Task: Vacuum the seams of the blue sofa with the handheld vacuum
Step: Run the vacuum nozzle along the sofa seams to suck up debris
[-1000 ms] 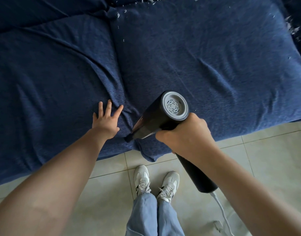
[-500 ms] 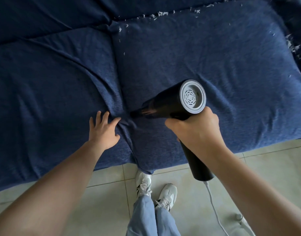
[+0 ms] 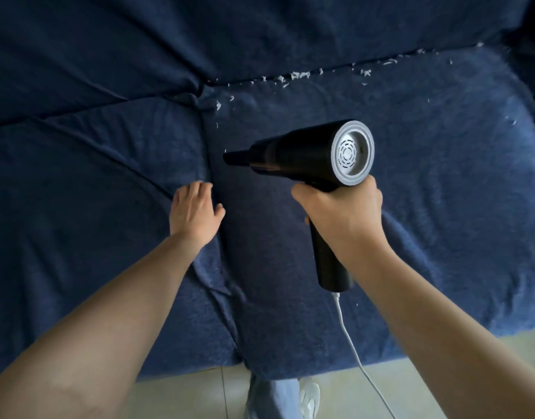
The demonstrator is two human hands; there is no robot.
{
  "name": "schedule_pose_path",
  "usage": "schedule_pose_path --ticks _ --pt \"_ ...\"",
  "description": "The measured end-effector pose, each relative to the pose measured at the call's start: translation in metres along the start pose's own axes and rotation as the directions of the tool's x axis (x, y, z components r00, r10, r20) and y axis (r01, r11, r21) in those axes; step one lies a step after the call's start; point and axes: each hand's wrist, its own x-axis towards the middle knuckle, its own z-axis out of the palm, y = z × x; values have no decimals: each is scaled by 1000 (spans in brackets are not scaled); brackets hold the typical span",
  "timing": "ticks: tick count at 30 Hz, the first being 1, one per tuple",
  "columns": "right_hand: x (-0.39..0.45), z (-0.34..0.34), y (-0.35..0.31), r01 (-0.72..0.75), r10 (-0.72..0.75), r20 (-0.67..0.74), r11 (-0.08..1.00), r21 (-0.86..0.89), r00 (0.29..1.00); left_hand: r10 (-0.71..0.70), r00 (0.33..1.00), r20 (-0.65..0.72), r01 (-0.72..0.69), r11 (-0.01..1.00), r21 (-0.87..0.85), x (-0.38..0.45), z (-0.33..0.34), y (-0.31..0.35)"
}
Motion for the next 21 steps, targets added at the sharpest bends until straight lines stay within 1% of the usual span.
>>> schedule_pose_path --ticks 2,5,9,16,21 --pt "21 9 -11 8 -8 17 1000 -22 1000 13 999 34 -12 1000 -28 25 3 4" --pt "45 15 -24 18 -18 28 999 -29 999 -5 994 107 11 998 -54 51 4 9" --pt "69 22 -44 51 -50 18 999 -12 999 8 986 167 -4 1000 -22 77 -2 9" --pt "102 24 -69 83 -83 -1 997 5 997 -7 989 150 19 997 -79 111 -12 7" --pt "116 19 -74 65 -65 -10 998 20 998 -99 990 101 113 984 -138 136 -22 16"
